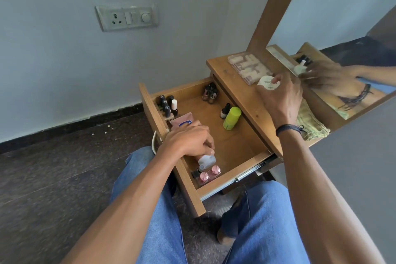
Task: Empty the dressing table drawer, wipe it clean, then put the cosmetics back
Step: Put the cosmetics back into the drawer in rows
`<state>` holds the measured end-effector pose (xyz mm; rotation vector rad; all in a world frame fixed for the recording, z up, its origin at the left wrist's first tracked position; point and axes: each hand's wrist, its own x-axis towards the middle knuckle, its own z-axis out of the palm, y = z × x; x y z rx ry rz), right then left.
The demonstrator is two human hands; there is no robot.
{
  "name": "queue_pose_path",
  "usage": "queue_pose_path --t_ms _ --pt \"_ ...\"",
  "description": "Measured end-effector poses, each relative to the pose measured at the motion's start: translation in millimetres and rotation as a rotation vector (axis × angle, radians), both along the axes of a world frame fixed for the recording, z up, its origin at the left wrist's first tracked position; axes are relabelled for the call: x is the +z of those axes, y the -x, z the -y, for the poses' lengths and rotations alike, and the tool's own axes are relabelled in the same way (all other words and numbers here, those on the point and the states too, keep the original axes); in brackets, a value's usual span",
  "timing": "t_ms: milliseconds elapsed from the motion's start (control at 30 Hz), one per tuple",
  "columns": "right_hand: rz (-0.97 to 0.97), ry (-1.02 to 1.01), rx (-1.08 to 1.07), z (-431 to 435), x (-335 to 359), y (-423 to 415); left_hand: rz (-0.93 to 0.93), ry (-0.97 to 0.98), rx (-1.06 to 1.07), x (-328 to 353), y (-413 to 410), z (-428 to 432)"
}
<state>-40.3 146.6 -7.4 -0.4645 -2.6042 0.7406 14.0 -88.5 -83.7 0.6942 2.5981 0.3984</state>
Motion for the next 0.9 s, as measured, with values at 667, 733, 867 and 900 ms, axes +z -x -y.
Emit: queue_pose_path --t_ms 667,733,867,900 --pt "0.369 -0.636 0.61 106 -69 14 0.065 -0.095 0.123 0 4 1" --pt "0.4 -0.648 0.588 107 -71 15 0.044 -0.132 0.138 -1 5 2" --pt "0.404 -0.625 0.582 107 -70 14 -0.004 -0.158 0.151 -1 5 3" --pt "0.384 -0.598 0.587 106 -67 13 -0.015 -0.158 0.146 -1 4 3"
